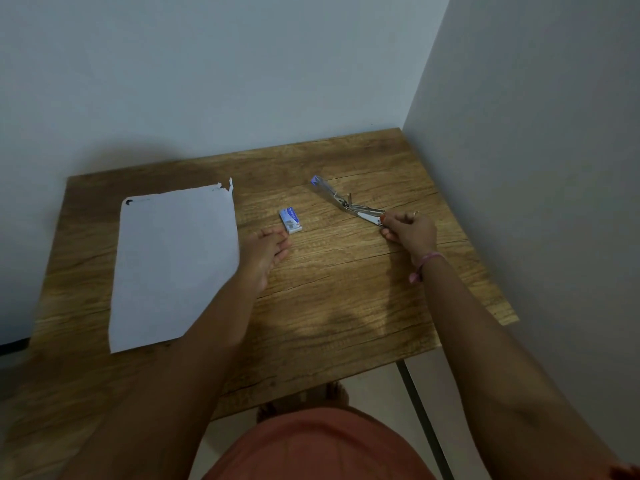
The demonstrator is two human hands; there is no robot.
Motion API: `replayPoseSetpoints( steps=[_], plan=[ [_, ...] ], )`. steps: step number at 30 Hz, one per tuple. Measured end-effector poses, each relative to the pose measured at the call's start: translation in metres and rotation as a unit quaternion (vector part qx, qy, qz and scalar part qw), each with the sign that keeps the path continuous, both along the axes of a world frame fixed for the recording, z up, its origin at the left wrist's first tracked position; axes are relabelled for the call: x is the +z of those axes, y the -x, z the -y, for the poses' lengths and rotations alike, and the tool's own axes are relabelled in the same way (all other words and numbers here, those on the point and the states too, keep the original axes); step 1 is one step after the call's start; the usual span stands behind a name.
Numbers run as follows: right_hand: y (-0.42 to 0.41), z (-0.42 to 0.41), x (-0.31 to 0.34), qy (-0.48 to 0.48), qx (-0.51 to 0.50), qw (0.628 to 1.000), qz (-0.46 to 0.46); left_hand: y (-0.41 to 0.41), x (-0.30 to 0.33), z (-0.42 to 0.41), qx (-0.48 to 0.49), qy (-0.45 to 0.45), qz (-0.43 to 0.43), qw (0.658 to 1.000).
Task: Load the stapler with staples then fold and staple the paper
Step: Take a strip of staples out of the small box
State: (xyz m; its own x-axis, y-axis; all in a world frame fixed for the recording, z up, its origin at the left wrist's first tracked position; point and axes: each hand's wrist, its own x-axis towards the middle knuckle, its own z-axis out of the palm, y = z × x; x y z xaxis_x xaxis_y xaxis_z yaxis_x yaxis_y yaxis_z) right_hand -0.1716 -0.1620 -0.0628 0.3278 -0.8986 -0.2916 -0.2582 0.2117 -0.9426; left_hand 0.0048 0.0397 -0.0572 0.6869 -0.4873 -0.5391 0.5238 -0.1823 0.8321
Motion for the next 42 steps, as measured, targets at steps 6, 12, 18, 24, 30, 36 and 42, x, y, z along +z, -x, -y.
replayPoseSetpoints(
  steps=[6, 12, 18, 24, 30, 36, 42],
  plan=[
    [0.004, 0.002, 0.005, -0.016, 0.009, 1.000, -0.002, -0.001, -0.001, 0.002, -0.013, -0.028, 0.071, 0.997],
    [0.012, -0.011, 0.016, 0.044, -0.011, 0.998, 0.031, -0.005, -0.006, 0.002, -0.037, -0.104, 0.210, 0.971],
    [0.005, -0.048, 0.014, 0.063, -0.005, 0.996, 0.066, -0.011, -0.008, 0.009, -0.128, -0.188, 0.421, 0.878],
    [-0.028, -0.096, -0.006, 0.091, 0.080, 0.993, -0.011, -0.014, -0.010, 0.018, -0.237, -0.164, 0.495, 0.820],
    [-0.034, -0.107, -0.014, 0.175, 0.110, 0.976, -0.069, -0.009, -0.016, 0.015, -0.293, -0.210, 0.539, 0.761],
    [-0.030, -0.111, -0.011, 0.227, 0.186, 0.951, -0.092, 0.015, -0.012, 0.001, -0.281, -0.244, 0.544, 0.752],
    [-0.023, -0.112, -0.010, 0.236, 0.239, 0.939, -0.081, 0.003, 0.002, -0.002, -0.338, -0.250, 0.457, 0.784]
  ],
)
